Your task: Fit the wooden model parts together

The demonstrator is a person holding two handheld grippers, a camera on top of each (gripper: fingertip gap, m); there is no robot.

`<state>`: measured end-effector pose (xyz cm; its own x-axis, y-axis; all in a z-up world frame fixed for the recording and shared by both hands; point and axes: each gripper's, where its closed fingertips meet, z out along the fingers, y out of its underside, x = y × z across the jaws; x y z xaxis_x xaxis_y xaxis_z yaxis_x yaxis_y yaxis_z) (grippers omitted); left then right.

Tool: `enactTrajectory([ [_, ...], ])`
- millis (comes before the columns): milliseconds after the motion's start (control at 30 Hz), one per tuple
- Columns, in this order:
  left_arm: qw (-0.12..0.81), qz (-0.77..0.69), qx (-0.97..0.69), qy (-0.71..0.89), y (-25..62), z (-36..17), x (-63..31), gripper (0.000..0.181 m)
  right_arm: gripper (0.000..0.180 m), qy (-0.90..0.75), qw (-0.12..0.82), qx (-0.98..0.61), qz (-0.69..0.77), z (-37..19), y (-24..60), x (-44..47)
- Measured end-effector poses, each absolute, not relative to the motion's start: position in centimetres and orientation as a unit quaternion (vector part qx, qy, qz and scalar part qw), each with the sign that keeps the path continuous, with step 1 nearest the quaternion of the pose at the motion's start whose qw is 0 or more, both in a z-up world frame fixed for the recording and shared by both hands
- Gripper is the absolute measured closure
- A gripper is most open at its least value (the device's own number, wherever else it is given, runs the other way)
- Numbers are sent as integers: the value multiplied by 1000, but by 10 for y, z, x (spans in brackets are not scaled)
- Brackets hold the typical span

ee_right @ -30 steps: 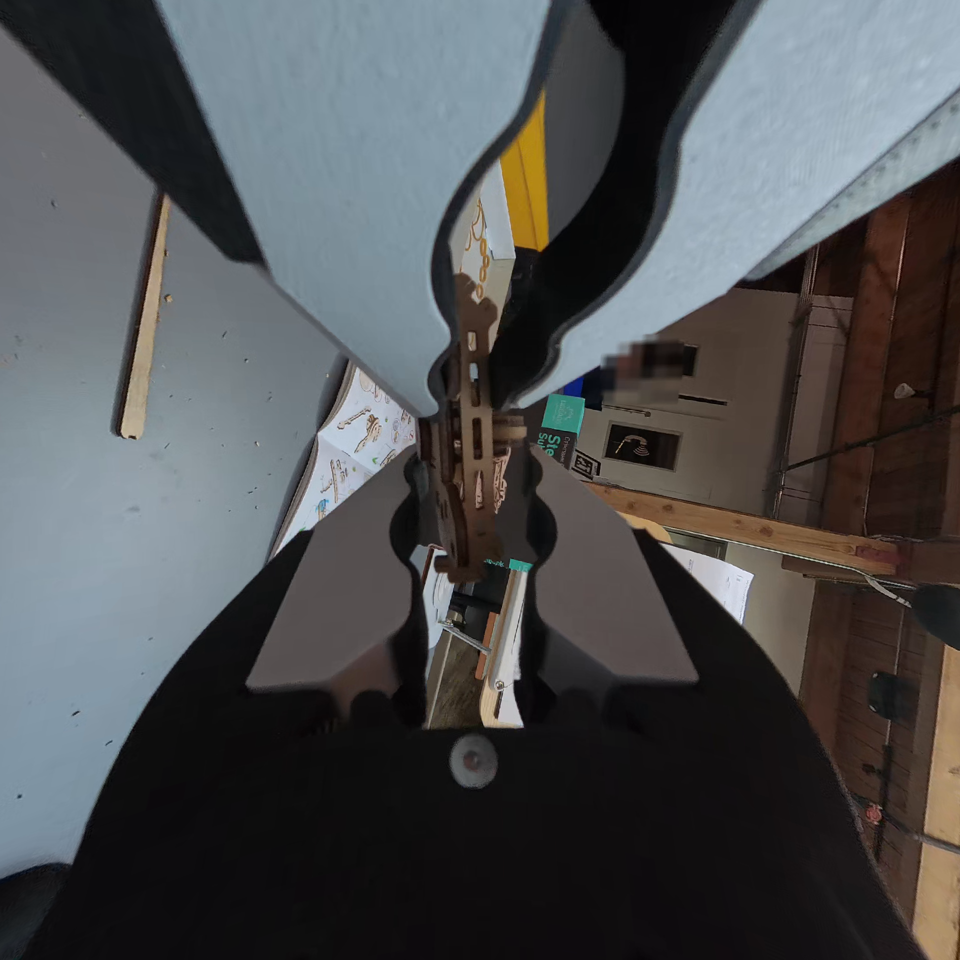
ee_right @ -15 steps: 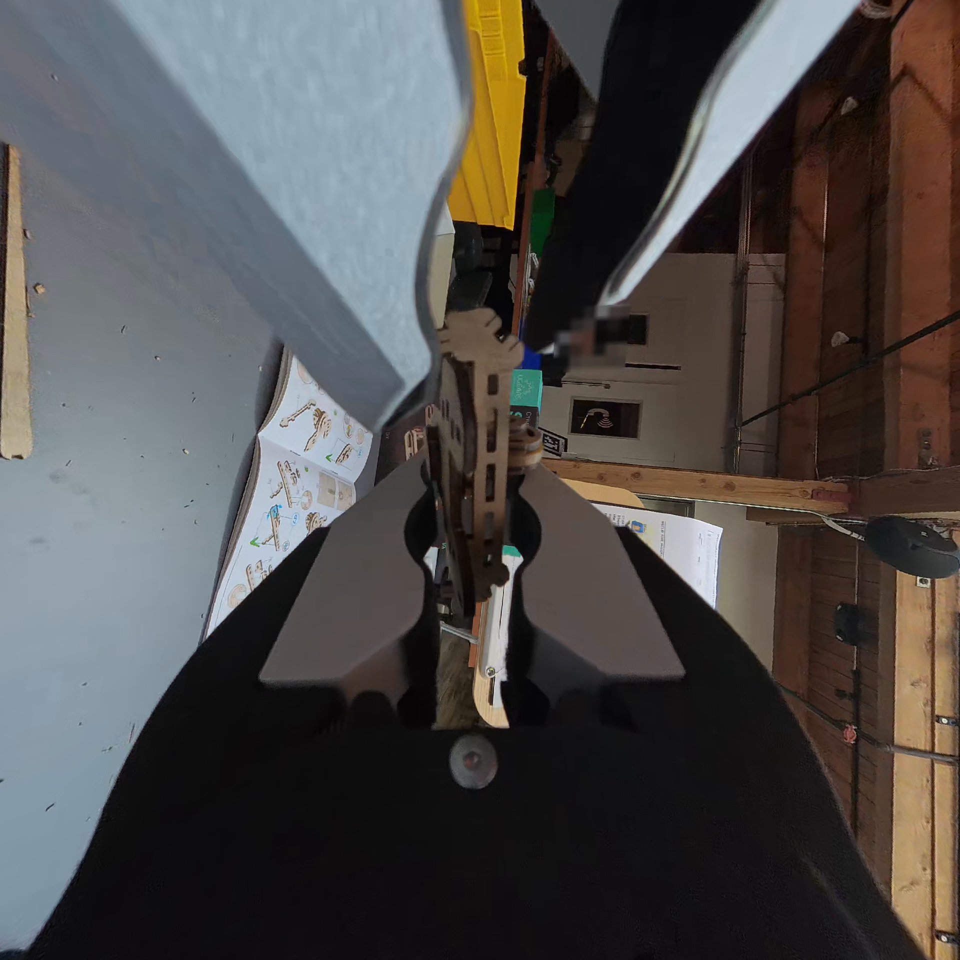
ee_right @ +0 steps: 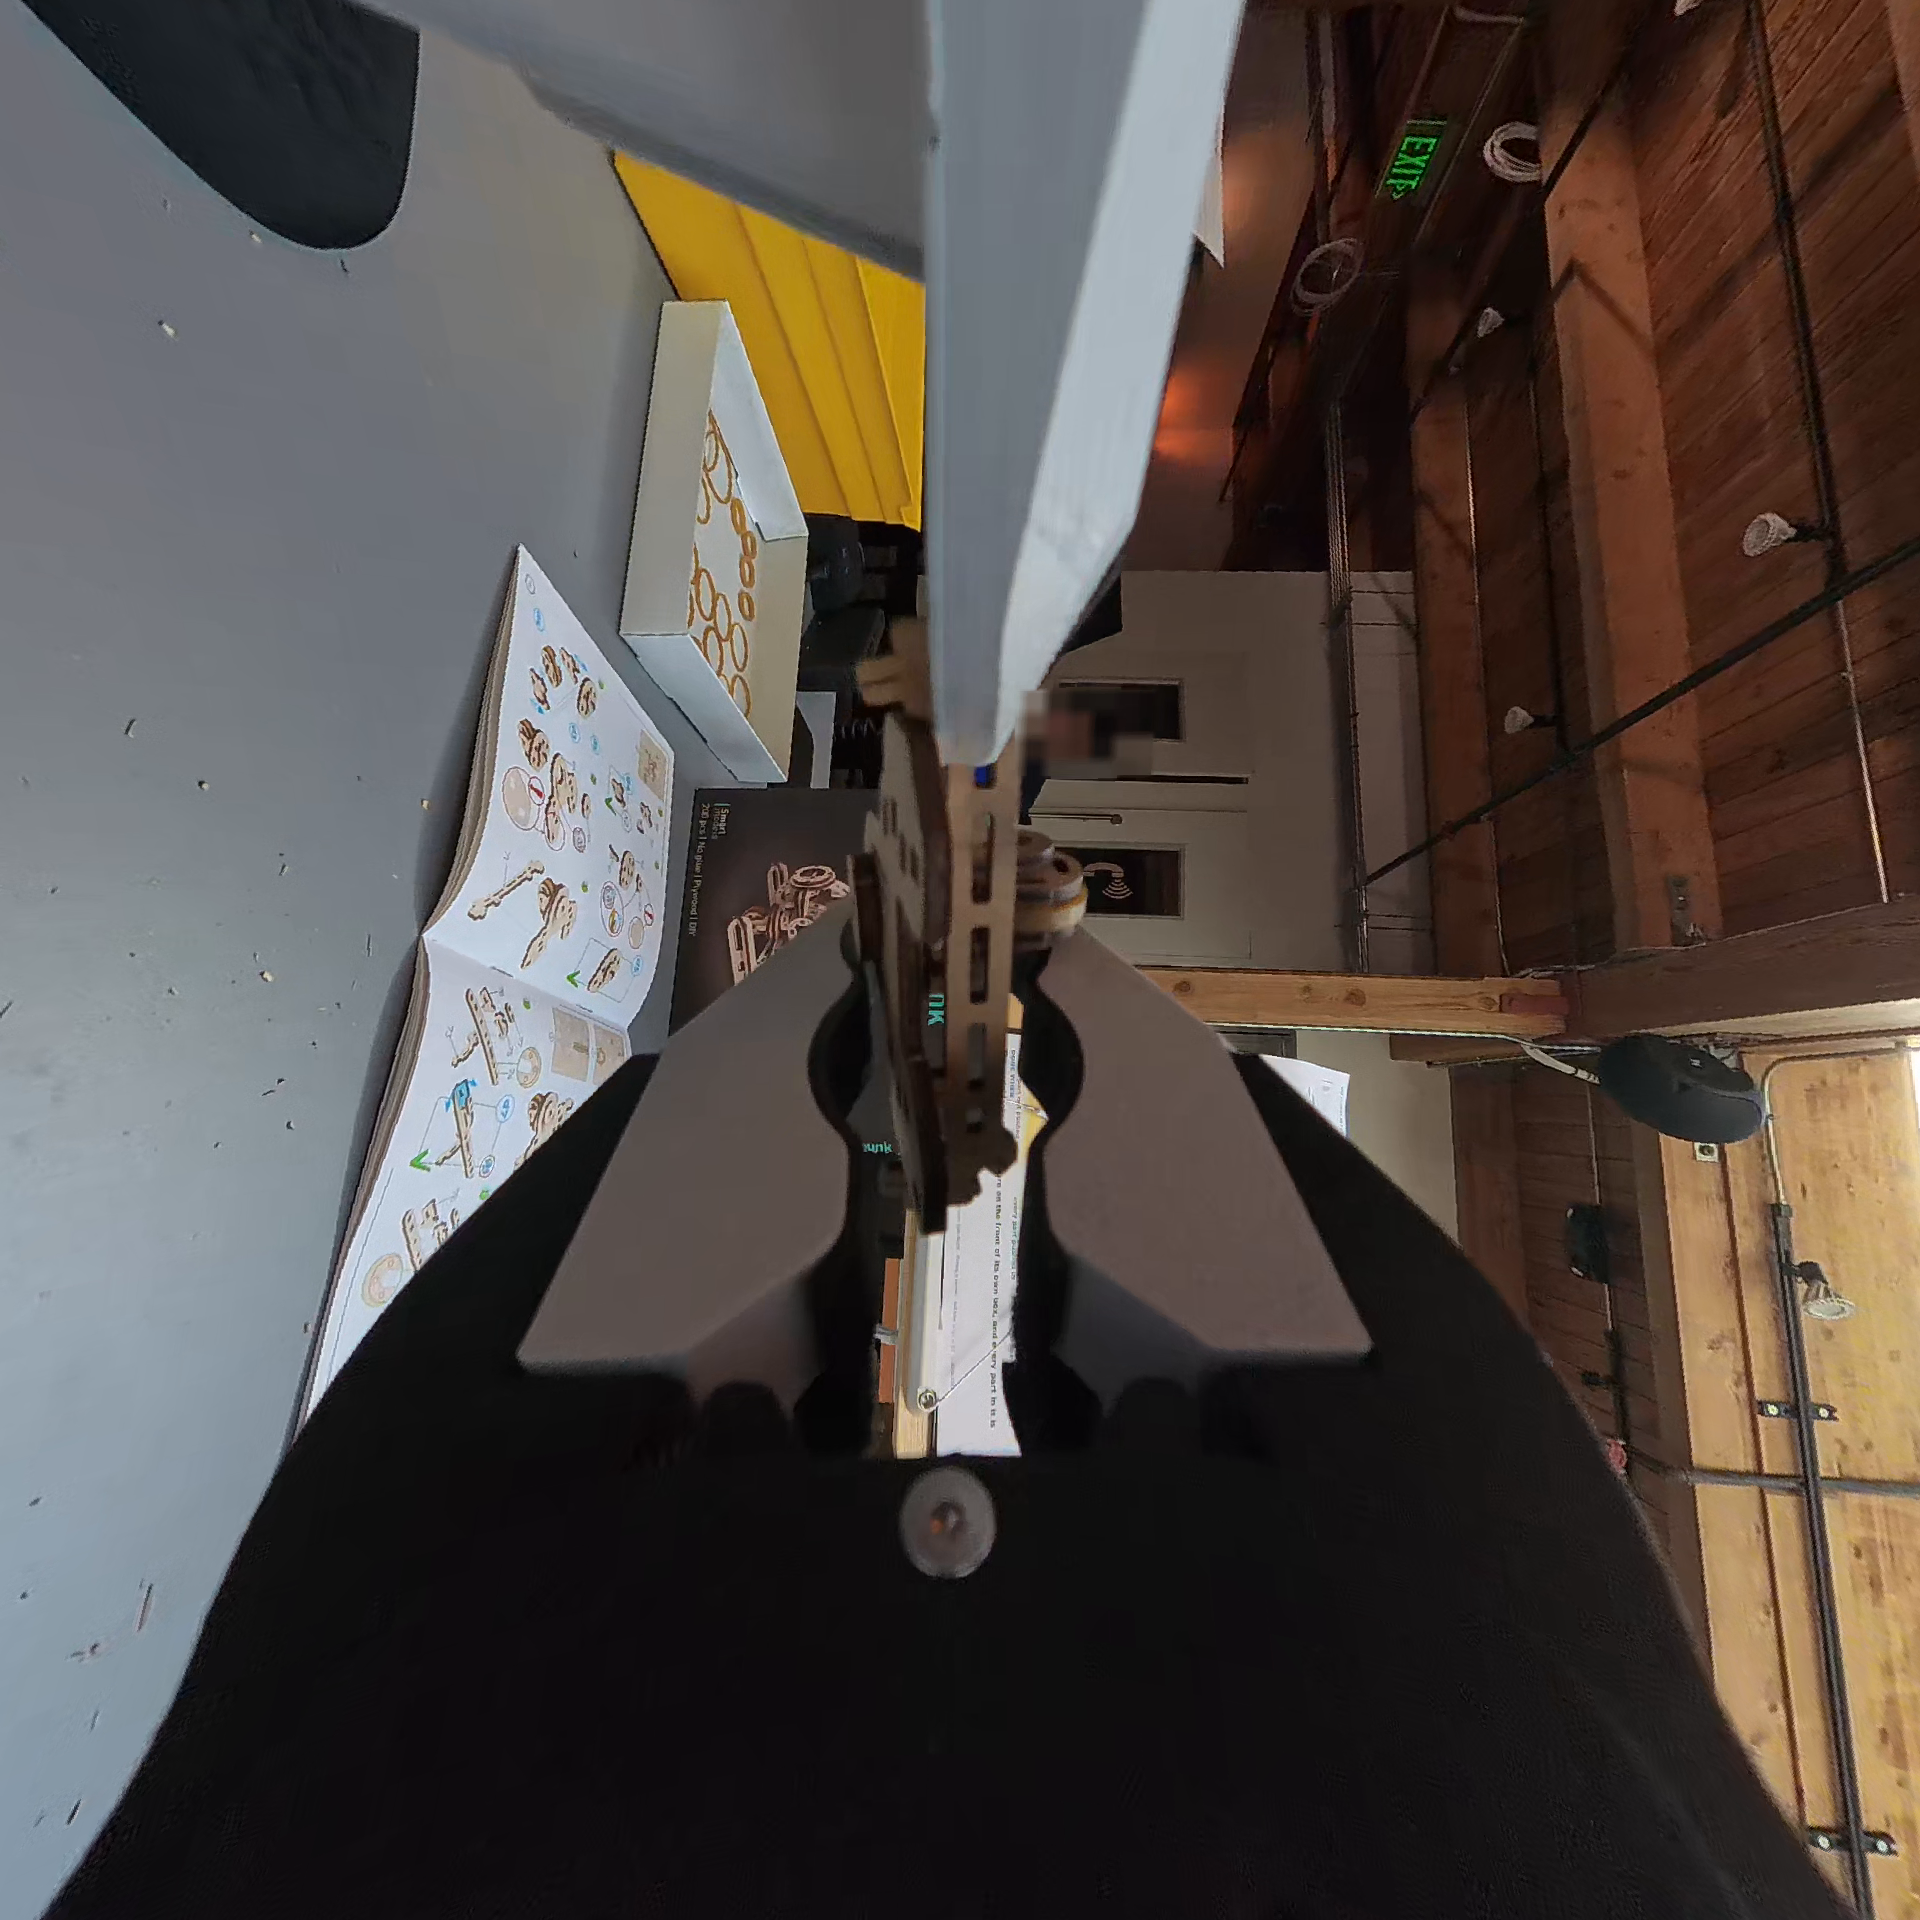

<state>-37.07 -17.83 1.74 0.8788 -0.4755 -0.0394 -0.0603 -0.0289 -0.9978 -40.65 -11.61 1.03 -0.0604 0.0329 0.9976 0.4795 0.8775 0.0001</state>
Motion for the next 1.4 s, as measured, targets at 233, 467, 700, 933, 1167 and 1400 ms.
enactTrajectory([
  [233,666,-114,-707,209,-174,14,-367,181,141,-704,659,-232,-125,12,-105,-407],
  [467,658,-108,-720,192,-173,18,-363,180,132,-713,644,-221,-168,3,-97,-408],
  [700,639,-205,-728,142,-170,19,-354,180,140,-691,656,-249,-175,5,-86,-407],
  [933,646,-193,-725,141,-166,19,-350,181,155,-685,653,-269,-178,2,-75,-405],
  [1167,655,-173,-719,155,-165,18,-348,180,161,-683,655,-265,-185,2,-74,-404],
  [1400,696,-106,-677,214,-170,23,-350,165,161,-688,648,-266,-190,1,-72,-403],
])
